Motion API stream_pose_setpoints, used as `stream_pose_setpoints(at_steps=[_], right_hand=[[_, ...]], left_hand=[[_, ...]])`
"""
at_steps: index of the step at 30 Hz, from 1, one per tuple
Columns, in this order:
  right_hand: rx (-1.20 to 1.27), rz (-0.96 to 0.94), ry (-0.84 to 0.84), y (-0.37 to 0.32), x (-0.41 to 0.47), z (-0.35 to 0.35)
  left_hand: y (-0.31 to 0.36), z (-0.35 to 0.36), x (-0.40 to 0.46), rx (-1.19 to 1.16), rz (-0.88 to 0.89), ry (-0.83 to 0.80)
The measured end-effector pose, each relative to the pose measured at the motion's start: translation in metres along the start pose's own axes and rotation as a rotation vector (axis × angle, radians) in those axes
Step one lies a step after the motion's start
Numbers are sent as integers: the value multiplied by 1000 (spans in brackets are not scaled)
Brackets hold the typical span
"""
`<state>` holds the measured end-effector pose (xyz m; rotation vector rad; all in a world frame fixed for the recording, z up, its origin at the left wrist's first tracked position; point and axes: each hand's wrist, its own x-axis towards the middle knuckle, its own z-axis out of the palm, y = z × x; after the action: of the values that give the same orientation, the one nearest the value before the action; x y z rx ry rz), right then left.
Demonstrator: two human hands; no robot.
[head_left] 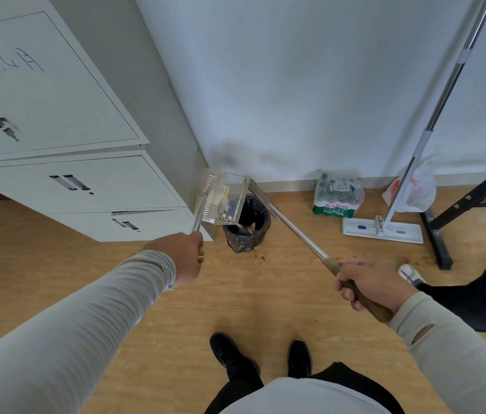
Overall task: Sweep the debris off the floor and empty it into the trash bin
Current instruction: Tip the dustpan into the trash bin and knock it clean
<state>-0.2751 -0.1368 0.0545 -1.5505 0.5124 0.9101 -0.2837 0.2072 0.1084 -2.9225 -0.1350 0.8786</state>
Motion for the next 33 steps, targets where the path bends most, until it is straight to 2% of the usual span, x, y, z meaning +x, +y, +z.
stream_pose_setpoints(at_steps=[24, 33], right_hand=[[58, -3, 27, 5, 4, -1], [28, 12, 43, 2, 2, -1]], left_hand=[[19, 29, 0, 159, 59, 42], [20, 28, 1, 151, 73, 50]])
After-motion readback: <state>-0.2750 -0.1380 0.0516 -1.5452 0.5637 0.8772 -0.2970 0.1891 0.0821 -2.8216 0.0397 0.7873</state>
